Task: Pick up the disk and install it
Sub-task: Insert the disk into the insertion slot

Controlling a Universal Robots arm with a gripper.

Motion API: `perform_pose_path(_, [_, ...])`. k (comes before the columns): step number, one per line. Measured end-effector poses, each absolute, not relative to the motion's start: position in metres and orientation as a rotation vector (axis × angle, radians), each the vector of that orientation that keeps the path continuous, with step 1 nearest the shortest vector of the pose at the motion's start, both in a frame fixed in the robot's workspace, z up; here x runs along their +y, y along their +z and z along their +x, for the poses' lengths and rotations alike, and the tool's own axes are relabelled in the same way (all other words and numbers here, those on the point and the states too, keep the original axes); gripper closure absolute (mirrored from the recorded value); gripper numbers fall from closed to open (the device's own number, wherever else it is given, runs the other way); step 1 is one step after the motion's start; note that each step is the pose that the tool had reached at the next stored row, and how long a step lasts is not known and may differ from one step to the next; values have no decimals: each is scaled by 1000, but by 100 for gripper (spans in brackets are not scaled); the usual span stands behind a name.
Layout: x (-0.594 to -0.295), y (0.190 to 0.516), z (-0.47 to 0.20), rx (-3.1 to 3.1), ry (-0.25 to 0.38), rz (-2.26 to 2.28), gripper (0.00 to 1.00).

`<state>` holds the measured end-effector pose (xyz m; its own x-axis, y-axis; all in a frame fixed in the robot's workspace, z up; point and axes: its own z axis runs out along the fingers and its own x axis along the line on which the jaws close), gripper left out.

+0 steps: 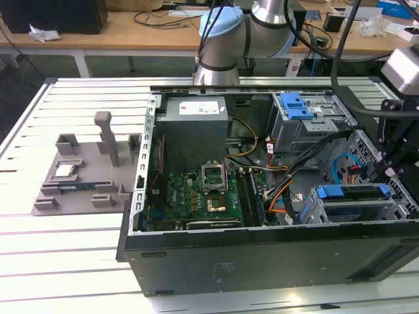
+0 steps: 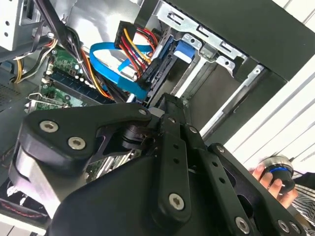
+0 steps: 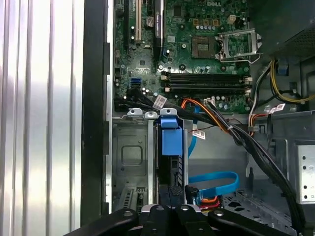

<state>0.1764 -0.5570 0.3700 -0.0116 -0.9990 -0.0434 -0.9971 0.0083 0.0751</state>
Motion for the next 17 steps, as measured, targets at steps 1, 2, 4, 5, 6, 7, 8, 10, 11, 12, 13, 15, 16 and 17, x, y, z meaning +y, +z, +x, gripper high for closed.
perform_pose_path(1, [-557,368,177,-2215,-131,2193,89])
perform_pose_path(2, [-557,364,177,-2215,-131,2193,89])
perform_pose_path(4, [-557,360,177,-2215,-131,2193,89])
perform_pose_path(5, [-557,358,177,-2215,-131,2193,89])
perform_pose_path(6, [-557,356,177,-2215,-131,2193,89])
perform_pose_path(7, [-557,354,177,-2215,-131,2193,89])
perform_pose_path(8, [-557,352,177,-2215,-131,2193,89])
perform_pose_path(10, [-557,347,177,-2215,-131,2193,89])
perform_pose_path(11, [-557,345,177,-2215,-131,2193,89])
perform_pose_path(12, [-557,342,178,-2215,-131,2193,89])
perform_pose_path(13, [-557,340,178,-2215,-131,2193,89])
perform_pose_path(15, [-557,336,178,-2215,-131,2193,89])
perform_pose_path(16, [-557,332,178,-2215,-130,2193,89])
perform_pose_path(17, [-557,330,178,-2214,-129,2192,89])
